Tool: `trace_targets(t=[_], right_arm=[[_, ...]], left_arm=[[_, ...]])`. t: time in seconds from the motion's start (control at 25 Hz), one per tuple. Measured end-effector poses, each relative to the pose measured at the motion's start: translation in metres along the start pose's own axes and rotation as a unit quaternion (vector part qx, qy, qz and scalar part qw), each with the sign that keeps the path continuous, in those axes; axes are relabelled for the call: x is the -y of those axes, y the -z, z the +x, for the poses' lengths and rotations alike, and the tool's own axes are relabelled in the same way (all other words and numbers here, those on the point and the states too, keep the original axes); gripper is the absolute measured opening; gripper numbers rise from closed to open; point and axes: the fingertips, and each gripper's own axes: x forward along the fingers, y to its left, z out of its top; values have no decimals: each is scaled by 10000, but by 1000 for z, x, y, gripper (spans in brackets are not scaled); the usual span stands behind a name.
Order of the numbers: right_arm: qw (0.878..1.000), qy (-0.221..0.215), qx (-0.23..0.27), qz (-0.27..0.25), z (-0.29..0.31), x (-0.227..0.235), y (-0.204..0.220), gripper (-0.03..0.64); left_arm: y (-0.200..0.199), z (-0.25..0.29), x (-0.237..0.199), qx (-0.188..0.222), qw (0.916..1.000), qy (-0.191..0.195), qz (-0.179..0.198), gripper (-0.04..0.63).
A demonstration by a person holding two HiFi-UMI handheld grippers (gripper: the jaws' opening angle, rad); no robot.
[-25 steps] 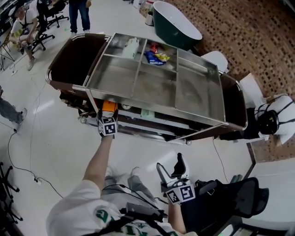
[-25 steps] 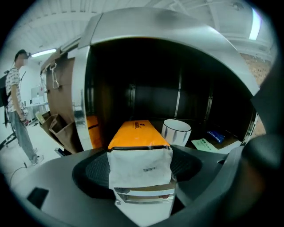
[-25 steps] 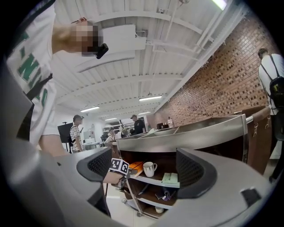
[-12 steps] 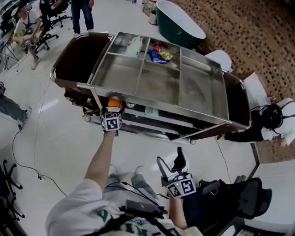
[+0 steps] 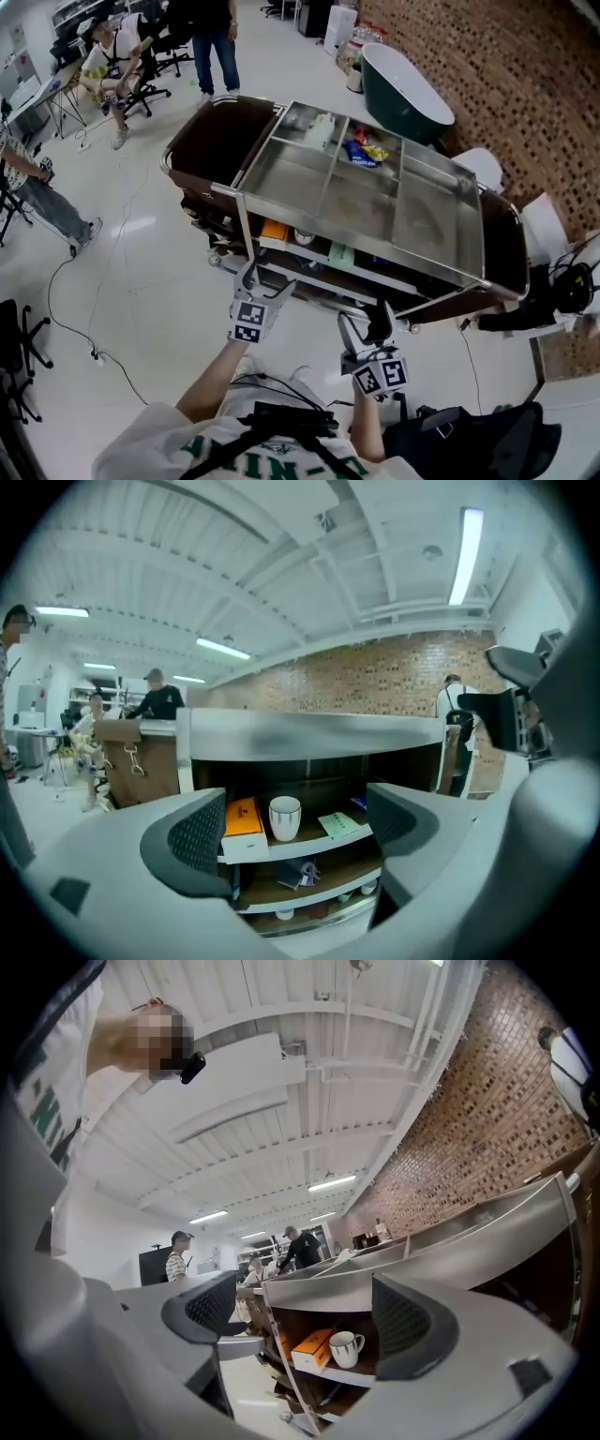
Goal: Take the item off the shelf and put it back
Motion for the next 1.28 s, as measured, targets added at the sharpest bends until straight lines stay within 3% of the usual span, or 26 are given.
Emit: trace_targets(t=[0.2,0.44,0.68,1.08,1.28], right_arm=[[9995,-239,206,-62,13,-11,-12,462],[9980,-432,359,-291,18,-27,-30,462],[9964,-491,406,-553,21,-37,-39,460],[9948,-618,252,-764,22,-52,-31,457],[9951,-587,193,-778,21,-53,-29,457]], left_arm=[[-42,-62,9,534,9983,-34,228,466],[-90,-124,-4,1070,9928,-401,372,465],[-106,-148,-15,1299,9890,-656,279,458],[-107,-149,-13,1408,9882,-483,348,451],[-106,-146,-12,1349,9897,-427,199,451]])
